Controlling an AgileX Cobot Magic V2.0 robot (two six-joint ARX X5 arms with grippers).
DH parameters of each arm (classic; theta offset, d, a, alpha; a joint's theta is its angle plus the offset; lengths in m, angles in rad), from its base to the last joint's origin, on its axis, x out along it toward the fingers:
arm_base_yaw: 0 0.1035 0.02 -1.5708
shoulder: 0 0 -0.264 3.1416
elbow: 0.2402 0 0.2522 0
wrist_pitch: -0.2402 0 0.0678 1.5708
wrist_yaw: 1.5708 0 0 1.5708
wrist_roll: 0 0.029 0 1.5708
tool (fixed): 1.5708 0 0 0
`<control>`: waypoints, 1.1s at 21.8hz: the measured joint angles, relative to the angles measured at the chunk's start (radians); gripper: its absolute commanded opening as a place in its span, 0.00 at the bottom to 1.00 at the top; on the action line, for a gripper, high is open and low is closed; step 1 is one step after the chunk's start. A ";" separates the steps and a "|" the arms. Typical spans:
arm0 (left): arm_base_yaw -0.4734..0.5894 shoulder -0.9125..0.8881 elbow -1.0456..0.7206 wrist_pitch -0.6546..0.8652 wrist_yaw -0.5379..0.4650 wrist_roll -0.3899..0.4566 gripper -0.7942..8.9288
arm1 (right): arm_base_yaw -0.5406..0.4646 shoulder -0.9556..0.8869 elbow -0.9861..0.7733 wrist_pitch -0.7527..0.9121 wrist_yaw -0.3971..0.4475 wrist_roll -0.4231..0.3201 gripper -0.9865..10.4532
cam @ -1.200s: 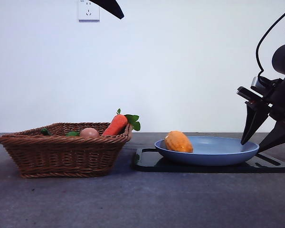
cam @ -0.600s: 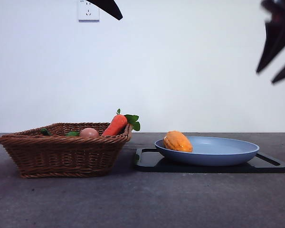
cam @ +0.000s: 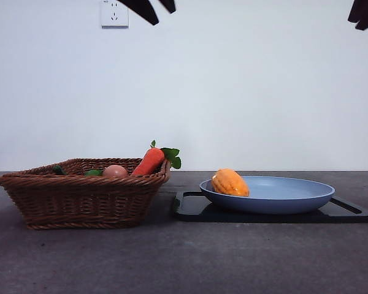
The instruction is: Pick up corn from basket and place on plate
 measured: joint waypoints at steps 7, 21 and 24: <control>0.000 0.000 0.000 0.001 0.000 0.006 0.09 | 0.007 -0.001 0.000 0.003 -0.001 -0.017 0.09; 0.025 -0.006 0.000 0.309 -0.007 0.067 0.09 | 0.000 -0.001 0.000 0.003 -0.001 -0.018 0.09; 0.124 -0.050 0.000 0.391 -0.008 0.101 0.09 | 0.000 -0.001 0.000 0.003 -0.001 -0.018 0.09</control>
